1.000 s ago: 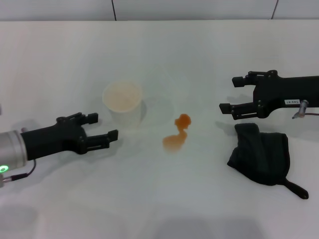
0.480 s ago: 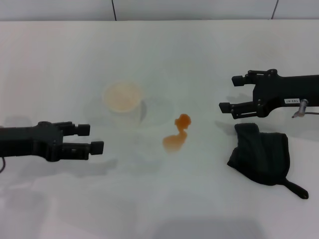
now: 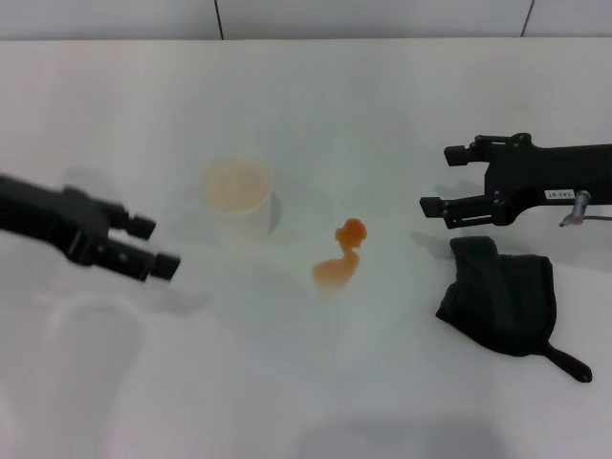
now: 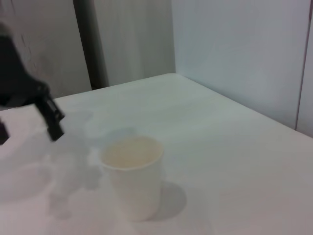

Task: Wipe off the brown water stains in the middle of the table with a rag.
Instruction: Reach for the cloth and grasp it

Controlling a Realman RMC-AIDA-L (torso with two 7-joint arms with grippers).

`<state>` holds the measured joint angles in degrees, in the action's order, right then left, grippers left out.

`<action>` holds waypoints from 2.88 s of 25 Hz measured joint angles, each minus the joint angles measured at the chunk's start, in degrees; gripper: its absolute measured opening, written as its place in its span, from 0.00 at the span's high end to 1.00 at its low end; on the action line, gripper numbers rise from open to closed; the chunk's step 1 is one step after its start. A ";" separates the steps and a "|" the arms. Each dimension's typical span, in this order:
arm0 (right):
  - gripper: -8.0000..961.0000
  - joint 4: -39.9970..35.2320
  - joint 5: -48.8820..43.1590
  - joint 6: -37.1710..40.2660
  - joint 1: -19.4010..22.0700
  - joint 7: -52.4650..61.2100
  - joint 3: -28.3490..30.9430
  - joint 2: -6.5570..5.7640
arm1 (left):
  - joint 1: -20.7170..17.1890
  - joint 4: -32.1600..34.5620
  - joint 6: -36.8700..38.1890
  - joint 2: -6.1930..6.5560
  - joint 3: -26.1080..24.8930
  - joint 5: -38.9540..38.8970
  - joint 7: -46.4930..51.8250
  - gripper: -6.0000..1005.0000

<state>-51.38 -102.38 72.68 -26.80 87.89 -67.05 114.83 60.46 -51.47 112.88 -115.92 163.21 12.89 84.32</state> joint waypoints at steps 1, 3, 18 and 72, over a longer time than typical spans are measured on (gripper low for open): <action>0.11 0.00 0.00 0.01 0.00 0.00 0.00 0.04 | 1.64 -0.58 -0.07 0.04 0.00 1.31 0.02 0.11; 0.11 -0.01 0.00 0.00 0.00 0.00 0.00 0.10 | 4.68 -1.57 -0.20 0.16 0.00 3.38 0.11 0.11; 0.11 -6.70 -6.90 3.77 0.48 6.06 -0.33 -0.03 | 11.86 -5.73 -3.57 -0.81 0.09 7.29 -0.89 0.11; 0.18 -17.85 -38.32 13.89 -7.95 52.58 -14.14 0.74 | 17.01 -6.27 -10.65 -2.50 0.08 8.53 -1.12 0.11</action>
<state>-69.23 -140.70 86.57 -34.75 140.48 -81.19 115.58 77.47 -57.75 102.23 -118.43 163.30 21.42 83.20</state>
